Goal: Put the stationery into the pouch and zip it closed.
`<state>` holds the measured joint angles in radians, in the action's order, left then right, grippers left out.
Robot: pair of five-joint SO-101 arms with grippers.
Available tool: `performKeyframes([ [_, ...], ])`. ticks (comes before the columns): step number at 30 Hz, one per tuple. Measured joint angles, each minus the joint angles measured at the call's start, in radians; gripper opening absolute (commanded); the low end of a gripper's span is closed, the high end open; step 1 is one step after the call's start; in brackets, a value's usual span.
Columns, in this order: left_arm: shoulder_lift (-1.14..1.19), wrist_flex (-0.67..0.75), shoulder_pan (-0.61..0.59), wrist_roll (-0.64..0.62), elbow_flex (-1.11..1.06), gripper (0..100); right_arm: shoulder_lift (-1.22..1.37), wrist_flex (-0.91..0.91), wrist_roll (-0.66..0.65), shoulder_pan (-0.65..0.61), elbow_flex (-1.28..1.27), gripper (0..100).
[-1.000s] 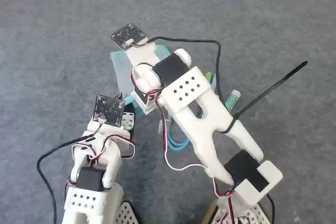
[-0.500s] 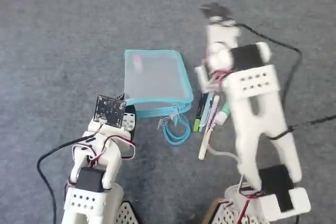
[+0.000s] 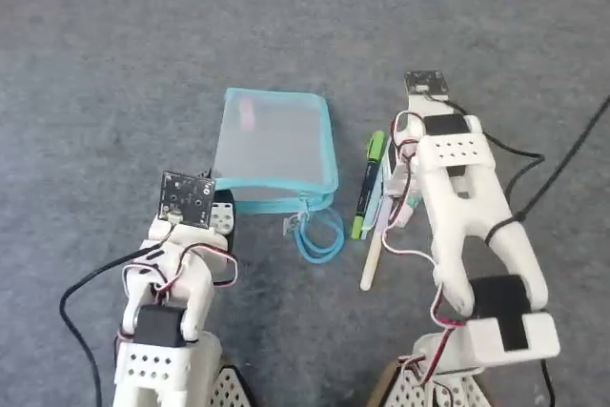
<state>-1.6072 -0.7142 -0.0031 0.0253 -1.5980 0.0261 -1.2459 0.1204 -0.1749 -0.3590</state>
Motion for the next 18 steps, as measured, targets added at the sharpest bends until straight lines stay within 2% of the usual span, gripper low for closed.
performKeyframes([
  [6, 0.000, 0.000, -0.008, 0.000, 0.000, 1, 0.135, 0.037, 0.080, -0.006, -0.002, 21.0],
  [14, 0.000, 0.000, -0.006, 0.000, 0.000, 1, 0.253, 0.054, 0.092, 0.000, 0.043, 20.1],
  [18, 0.000, 0.000, -0.006, 0.000, 0.000, 1, 0.256, 0.054, 0.094, 0.020, 0.048, 7.9],
])
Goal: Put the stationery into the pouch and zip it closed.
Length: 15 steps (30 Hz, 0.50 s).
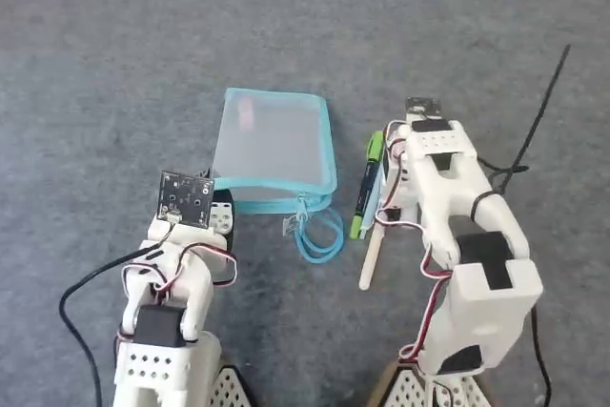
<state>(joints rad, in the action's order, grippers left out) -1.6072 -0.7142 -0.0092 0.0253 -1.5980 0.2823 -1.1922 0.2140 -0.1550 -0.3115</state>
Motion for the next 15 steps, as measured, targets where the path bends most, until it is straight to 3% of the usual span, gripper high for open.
performKeyframes([
  [10, 0.000, 0.000, -0.002, 0.000, -0.011, 1, -0.002, 0.005, -0.002, 0.044, 0.000, 0.5],
  [15, 0.000, 0.000, -0.002, 0.000, -0.011, 1, -0.126, -0.051, -0.100, 0.074, 0.000, 0.6],
])
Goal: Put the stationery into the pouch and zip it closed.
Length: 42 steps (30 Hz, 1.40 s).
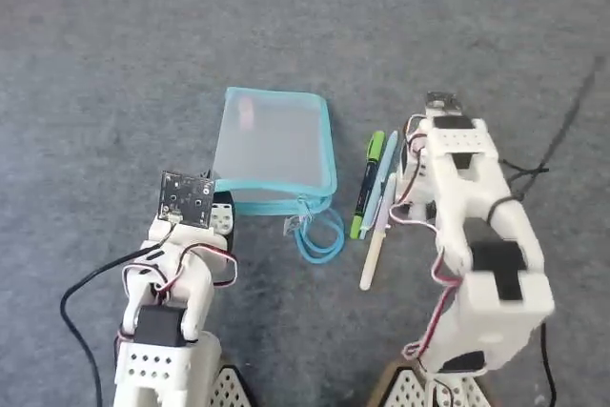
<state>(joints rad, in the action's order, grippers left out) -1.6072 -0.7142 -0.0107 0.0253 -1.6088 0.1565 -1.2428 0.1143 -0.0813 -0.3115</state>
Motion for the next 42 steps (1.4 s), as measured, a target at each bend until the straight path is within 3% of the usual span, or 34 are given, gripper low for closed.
performKeyframes([
  [4, 0.000, 0.000, 0.000, 0.000, 0.000, 1, -0.187, -0.103, -0.118, -0.025, -0.011, 0.6],
  [13, 0.000, 0.069, -0.051, 0.000, -0.028, 1, -0.540, -0.308, -0.281, -0.265, -0.011, 0.6],
  [23, 0.000, 0.074, -0.071, 0.000, -0.028, 1, -0.735, -0.494, -0.436, -0.496, -0.011, 0.6],
  [29, 0.000, 0.074, -0.071, 0.000, -0.028, 1, -0.707, -0.506, -0.387, -0.674, -0.009, 0.6],
  [42, 0.000, 0.074, -0.071, 0.000, -0.028, 1, -0.285, -0.509, -0.247, -0.692, 0.299, 0.7],
])
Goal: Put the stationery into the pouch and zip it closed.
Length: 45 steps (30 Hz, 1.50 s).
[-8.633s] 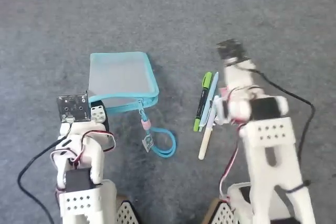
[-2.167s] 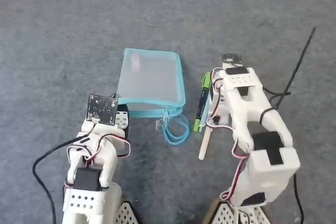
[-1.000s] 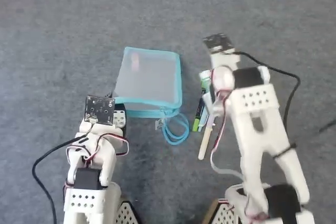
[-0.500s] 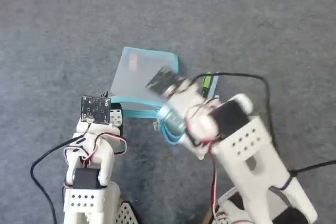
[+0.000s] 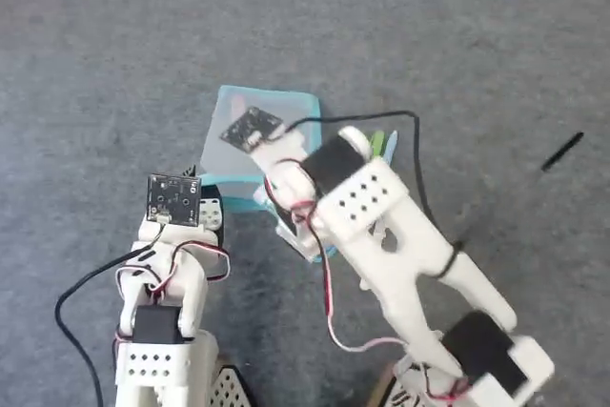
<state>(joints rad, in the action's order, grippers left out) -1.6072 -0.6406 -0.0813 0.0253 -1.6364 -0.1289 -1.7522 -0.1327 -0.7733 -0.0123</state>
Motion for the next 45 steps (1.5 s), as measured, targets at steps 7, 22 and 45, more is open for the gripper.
performKeyframes([
  [7, 0.000, 0.000, 0.008, 0.000, 0.000, 1, 0.160, -0.003, 0.006, 0.009, 0.138, 0.7],
  [22, 0.000, 0.000, 0.087, -0.003, -0.015, 1, 0.201, -0.005, 0.041, 0.081, 0.258, 1.0],
  [45, -0.002, 0.002, 0.157, 0.060, -0.034, 1, 0.213, -0.003, 0.058, 0.048, 0.341, 21.0],
])
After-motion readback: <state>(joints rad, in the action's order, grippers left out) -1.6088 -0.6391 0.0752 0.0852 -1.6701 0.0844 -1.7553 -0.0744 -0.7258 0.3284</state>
